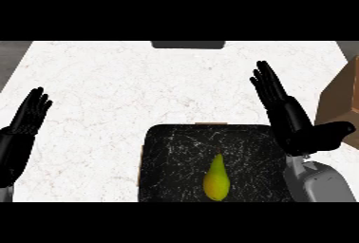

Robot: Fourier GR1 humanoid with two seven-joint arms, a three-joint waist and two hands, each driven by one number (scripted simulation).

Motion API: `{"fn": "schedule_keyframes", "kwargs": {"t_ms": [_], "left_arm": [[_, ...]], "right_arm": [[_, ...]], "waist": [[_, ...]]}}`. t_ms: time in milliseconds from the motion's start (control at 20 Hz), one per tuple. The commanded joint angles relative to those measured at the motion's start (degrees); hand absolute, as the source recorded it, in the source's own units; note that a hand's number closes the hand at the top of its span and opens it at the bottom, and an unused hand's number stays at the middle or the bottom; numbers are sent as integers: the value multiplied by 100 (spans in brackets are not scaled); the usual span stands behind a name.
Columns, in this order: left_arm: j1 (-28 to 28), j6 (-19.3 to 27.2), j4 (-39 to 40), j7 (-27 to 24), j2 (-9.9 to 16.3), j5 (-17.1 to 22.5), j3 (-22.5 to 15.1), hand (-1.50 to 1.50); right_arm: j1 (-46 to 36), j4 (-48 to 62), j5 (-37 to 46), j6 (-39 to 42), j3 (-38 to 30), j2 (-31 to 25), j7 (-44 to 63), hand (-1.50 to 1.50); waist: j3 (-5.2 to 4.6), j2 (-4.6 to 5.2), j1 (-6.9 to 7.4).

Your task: Pick the pear from the tray and place it in the cardboard box

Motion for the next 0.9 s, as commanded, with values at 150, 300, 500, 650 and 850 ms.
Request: {"fn": "schedule_keyframes", "kwargs": {"t_ms": [150, 300, 500, 650, 850], "left_arm": [[-357, -53, -61, 153, 175, -554, -280, 0], [-434, -363, 50, 86, 269, -547, -430, 0], [-1116, -401, 450, 183, -106, -821, -727, 0], [-993, -410, 245, 370, -178, -864, -839, 0], [-1164, -564, 394, 276, -221, -883, -773, 0]], "right_arm": [[240, -1164, -30, -630, -1148, -756, 1073, -150], [739, -697, 934, -56, -943, -2046, 1659, -150], [2078, -2207, 844, -448, -1277, -1670, 1655, -150], [2666, -2147, 1151, 134, -1198, -1951, 653, -150], [2608, -2519, 1752, 403, -871, -2277, 777, -150]], "waist": [[20, -225, -421], [-21, -170, -616], [24, -170, -332], [31, -166, -234], [24, -157, -143]]}}
